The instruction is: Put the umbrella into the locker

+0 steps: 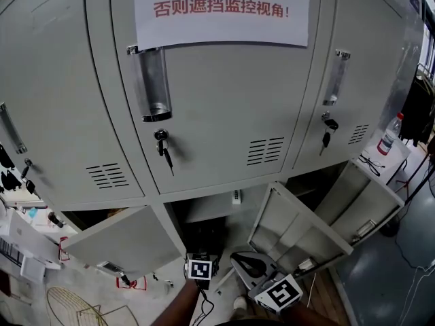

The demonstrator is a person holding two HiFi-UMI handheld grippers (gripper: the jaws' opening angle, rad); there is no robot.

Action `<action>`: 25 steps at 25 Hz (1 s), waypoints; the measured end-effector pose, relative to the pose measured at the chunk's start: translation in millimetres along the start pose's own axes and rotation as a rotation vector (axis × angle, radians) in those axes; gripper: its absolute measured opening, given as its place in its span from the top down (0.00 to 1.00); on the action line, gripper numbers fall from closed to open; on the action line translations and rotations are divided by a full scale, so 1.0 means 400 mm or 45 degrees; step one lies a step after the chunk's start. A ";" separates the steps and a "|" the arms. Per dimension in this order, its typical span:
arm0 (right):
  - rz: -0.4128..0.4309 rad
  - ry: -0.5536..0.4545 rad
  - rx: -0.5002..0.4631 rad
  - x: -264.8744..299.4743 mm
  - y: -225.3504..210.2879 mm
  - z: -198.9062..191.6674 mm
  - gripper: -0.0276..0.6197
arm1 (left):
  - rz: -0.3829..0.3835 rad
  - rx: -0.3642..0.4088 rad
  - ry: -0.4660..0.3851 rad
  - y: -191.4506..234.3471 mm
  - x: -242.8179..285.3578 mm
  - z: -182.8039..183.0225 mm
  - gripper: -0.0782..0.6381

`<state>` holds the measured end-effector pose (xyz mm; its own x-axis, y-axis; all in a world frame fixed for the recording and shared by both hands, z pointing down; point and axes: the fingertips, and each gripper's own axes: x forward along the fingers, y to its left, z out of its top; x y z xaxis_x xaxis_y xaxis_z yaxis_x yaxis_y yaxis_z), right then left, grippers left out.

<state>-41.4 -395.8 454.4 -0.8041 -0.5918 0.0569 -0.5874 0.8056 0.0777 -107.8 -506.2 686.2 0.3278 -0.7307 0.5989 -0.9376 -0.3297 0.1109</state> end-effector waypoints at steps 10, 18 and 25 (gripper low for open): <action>-0.013 -0.028 0.036 -0.033 0.050 0.018 0.91 | -0.048 -0.029 0.036 -0.042 -0.070 -0.088 0.41; -0.043 -0.025 0.013 -0.062 0.057 0.018 0.91 | 0.026 0.015 0.049 -0.062 -0.091 -0.160 0.53; -0.067 -0.033 0.004 -0.074 0.053 0.016 0.91 | 0.031 0.008 0.049 -0.059 -0.090 -0.140 0.54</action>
<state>-30.4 -361.0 447.9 -0.7741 -0.6325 0.0267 -0.6293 0.7734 0.0769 -104.0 -438.6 706.4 0.2997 -0.7154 0.6312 -0.9445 -0.3158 0.0905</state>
